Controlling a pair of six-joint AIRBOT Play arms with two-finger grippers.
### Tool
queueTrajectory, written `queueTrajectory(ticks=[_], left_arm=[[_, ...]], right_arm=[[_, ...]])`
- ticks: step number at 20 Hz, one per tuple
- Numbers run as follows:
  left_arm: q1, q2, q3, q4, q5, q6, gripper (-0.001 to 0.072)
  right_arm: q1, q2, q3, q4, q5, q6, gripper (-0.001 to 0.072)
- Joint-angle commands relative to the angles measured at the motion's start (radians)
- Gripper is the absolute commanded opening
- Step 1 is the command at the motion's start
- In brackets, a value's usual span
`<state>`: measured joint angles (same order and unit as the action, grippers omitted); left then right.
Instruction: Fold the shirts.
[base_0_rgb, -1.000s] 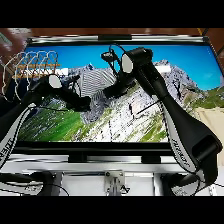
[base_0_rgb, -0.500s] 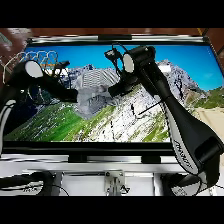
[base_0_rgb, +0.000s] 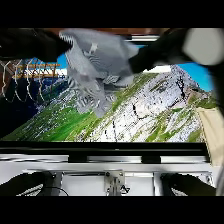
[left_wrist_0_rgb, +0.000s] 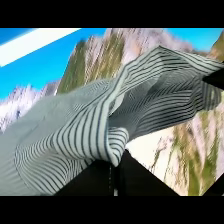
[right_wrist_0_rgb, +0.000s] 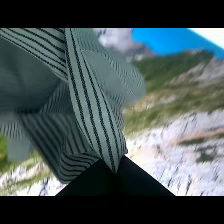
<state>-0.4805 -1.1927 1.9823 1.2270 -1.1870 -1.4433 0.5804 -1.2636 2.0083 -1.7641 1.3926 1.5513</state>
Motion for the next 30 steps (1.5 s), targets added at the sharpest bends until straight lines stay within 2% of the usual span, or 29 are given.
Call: queueTrajectory(ticks=[1,3,4,6,8,9,11,13,15,18,19,20,21,25,27,30], left_arm=[[-0.146,0.047,0.128,0.000,0.163,0.030,0.0057],[-0.183,0.081,0.116,0.000,0.172,0.044,0.0057],[-0.183,0.098,0.105,0.001,0.143,0.044,0.0057],[-0.174,0.121,0.083,0.059,0.037,0.037,0.0057],[-0.161,0.118,0.046,0.151,-0.102,-0.027,0.0057],[-0.157,0.113,0.003,0.191,-0.164,-0.027,0.0057],[-0.150,0.096,-0.119,0.257,-0.229,-0.027,0.0057],[-0.137,0.073,-0.274,0.312,-0.227,-0.031,0.0057],[-0.109,0.045,-0.433,0.345,-0.186,-0.082,0.0057],[-0.074,0.023,-0.653,0.344,-0.009,-0.175,0.0057],[-0.074,0.019,-0.707,0.343,0.053,-0.203,0.0057],[-0.075,0.013,-0.752,0.326,0.110,-0.222,0.0057],[-0.075,0.011,-0.782,0.297,0.155,-0.227,0.0056],[-0.072,-0.007,-0.810,0.266,0.208,-0.227,0.0057],[-0.063,-0.011,-0.811,0.266,0.213,-0.227,0.0057],[-0.054,-0.010,-0.810,0.265,0.211,-0.227,0.0057]], right_arm=[[0.000,0.214,0.018,-0.050,-0.231,0.046,0.0078],[0.000,0.295,0.018,-0.015,-0.261,0.049,0.0079],[0.000,0.318,0.018,-0.001,-0.229,0.049,0.0079],[0.000,0.329,0.016,0.026,-0.055,0.053,0.0079],[0.000,0.294,-0.007,0.109,0.171,0.071,0.0079],[0.000,0.260,-0.025,0.170,0.275,0.087,0.0079],[0.000,0.178,-0.082,0.267,0.402,0.113,0.0079],[0.000,0.100,-0.195,0.270,0.420,0.098,0.0079],[0.000,0.029,-0.334,0.254,0.390,0.061,0.0079],[0.000,-0.053,-0.502,0.292,0.264,0.058,0.0090],[0.000,-0.079,-0.529,0.301,0.224,0.060,0.0189],[0.000,-0.101,-0.538,0.296,0.196,0.060,0.0388],[0.000,-0.121,-0.537,0.271,0.169,0.062,0.0522],[0.000,-0.133,-0.537,0.164,0.064,0.139,0.0524],[0.001,-0.133,-0.537,0.221,0.057,0.169,0.0638],[0.001,-0.137,-0.538,0.296,0.009,0.229,0.0638]])
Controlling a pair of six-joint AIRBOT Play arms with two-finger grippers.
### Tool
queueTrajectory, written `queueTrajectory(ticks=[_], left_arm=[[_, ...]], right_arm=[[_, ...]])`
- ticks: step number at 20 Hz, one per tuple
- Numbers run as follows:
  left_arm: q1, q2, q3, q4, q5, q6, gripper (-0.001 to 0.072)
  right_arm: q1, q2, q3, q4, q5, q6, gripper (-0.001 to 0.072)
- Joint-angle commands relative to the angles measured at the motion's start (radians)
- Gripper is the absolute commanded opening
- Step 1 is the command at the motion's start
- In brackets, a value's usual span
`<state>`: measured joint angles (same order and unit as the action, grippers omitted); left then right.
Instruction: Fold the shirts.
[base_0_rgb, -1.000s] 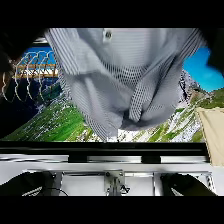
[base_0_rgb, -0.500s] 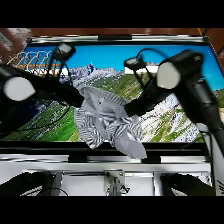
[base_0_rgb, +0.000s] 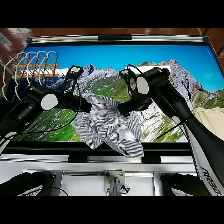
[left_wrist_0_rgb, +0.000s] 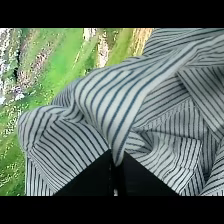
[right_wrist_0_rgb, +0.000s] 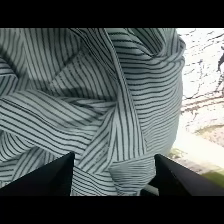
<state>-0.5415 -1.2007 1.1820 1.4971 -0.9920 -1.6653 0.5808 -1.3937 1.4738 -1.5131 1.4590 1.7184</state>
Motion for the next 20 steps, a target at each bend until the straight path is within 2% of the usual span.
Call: queueTrajectory(ticks=[1,7,11,13,14,15,16,17,18,19,20], left_arm=[[0.006,-0.003,-0.010,-0.006,0.016,-0.005,0.0057],[0.007,-0.003,-0.010,-0.005,0.017,-0.005,0.0057],[0.007,-0.003,-0.010,-0.005,0.017,-0.005,0.0057],[0.007,-0.002,-0.010,-0.005,0.016,-0.005,0.0057],[0.007,-0.003,-0.010,-0.005,0.017,-0.005,0.0057],[0.007,-0.003,-0.010,-0.005,0.017,-0.005,0.0057],[0.007,-0.002,-0.010,-0.005,0.016,-0.005,0.0057],[0.007,-0.002,-0.010,-0.005,0.016,-0.005,0.0057],[0.007,-0.002,-0.010,-0.005,0.016,-0.005,0.0057],[0.008,-0.002,-0.010,-0.005,0.017,-0.006,0.0057],[0.007,-0.002,-0.010,-0.005,0.017,-0.009,0.0057]], right_arm=[[0.000,-0.017,-0.003,0.027,-0.080,0.088,0.0638],[0.000,-0.159,-0.003,0.042,-0.054,0.073,0.0638],[0.000,-0.197,-0.003,0.008,-0.016,0.099,0.0634],[0.001,-0.203,-0.003,0.011,-0.023,0.122,0.0499],[0.001,-0.212,-0.003,0.012,-0.023,0.125,0.0496],[0.001,-0.222,-0.003,0.011,-0.017,0.125,0.0363],[0.000,-0.226,-0.003,0.010,-0.011,0.125,0.0180],[0.001,-0.224,-0.003,0.012,-0.015,0.125,0.0179],[0.000,-0.216,-0.003,0.017,-0.015,0.116,0.0118],[0.000,-0.202,-0.003,0.023,-0.016,0.107,0.0119],[0.000,-0.185,0.001,0.031,-0.015,0.097,0.0076]])
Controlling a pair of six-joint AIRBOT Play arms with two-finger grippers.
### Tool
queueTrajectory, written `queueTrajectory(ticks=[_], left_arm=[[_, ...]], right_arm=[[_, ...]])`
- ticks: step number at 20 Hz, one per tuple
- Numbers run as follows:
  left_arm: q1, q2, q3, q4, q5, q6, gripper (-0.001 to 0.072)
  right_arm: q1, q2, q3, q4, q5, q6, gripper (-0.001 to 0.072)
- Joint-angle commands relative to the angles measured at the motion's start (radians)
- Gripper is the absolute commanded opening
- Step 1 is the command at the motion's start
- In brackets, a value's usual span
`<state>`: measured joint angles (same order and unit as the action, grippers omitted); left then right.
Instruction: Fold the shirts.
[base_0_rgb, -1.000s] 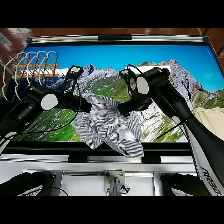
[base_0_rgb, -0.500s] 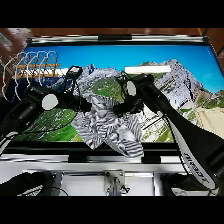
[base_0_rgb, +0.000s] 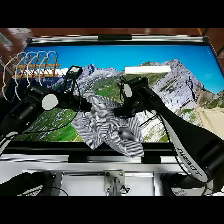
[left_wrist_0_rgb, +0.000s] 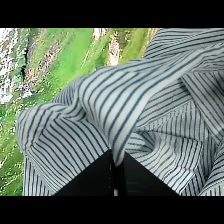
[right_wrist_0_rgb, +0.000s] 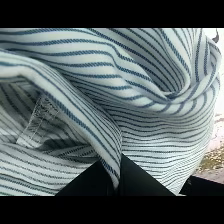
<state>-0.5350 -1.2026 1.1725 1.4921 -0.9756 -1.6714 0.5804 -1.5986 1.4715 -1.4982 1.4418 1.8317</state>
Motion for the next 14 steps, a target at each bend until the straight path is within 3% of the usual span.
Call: queueTrajectory(ticks=[1,5,8,10,12,14], left_arm=[[0.001,0.000,0.000,0.000,0.000,-0.015,0.0057],[0.001,0.018,0.035,0.002,-0.013,-0.016,0.0058],[0.006,0.058,0.145,0.016,-0.117,-0.013,0.0057],[0.006,0.100,0.250,0.015,-0.163,0.019,0.0057],[0.005,0.143,0.384,-0.047,-0.106,0.132,0.0057],[0.005,0.168,0.535,-0.118,0.031,0.164,0.0057]], right_arm=[[0.000,0.044,0.014,0.026,0.004,-0.035,0.0078],[0.000,0.176,0.102,0.067,0.005,-0.150,0.0078],[0.000,0.265,0.188,-0.030,0.045,-0.149,0.0078],[0.000,0.296,0.278,-0.082,0.072,-0.249,0.0078],[0.000,0.307,0.392,-0.100,0.051,-0.365,0.0078],[0.000,0.307,0.521,-0.177,0.010,-0.365,0.0078]])
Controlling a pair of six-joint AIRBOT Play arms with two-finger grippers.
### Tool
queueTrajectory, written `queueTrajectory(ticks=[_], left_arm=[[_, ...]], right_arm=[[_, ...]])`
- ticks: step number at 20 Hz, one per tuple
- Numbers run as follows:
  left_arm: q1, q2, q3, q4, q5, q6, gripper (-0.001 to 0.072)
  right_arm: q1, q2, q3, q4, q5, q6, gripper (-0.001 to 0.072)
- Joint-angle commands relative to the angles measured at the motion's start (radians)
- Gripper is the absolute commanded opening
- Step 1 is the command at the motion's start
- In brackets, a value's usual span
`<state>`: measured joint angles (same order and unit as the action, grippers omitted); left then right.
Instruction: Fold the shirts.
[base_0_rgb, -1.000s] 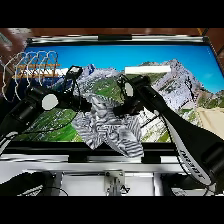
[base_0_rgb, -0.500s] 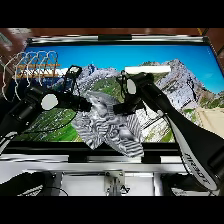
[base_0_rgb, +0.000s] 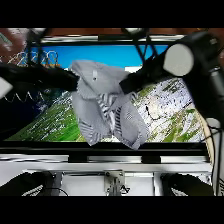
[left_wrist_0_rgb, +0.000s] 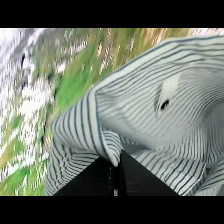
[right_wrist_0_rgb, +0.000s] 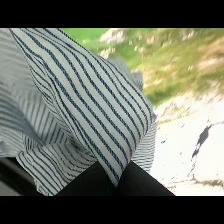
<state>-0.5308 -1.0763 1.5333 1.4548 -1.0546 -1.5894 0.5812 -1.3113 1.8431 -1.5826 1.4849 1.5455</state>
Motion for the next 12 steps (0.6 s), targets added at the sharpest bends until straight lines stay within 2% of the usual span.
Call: queueTrajectory(ticks=[1,4,7,9,12], left_arm=[[0.000,0.045,0.253,-0.101,0.163,0.082,0.0057],[0.001,0.047,0.428,-0.101,0.157,0.100,0.0058],[0.001,0.055,0.491,-0.100,-0.019,0.113,0.0057],[0.001,0.047,0.481,-0.078,-0.210,0.113,0.0057],[0.001,0.014,0.389,0.018,-0.470,0.116,0.0057]], right_arm=[[0.000,0.025,0.212,-0.132,-0.063,-0.077,0.0078],[0.000,0.111,0.252,-0.208,-0.246,-0.077,0.0078],[0.000,0.193,0.252,-0.223,-0.301,-0.046,0.0078],[0.000,0.205,0.251,-0.168,-0.206,-0.044,0.0078],[0.000,0.184,0.179,-0.120,0.046,-0.060,0.0078]])
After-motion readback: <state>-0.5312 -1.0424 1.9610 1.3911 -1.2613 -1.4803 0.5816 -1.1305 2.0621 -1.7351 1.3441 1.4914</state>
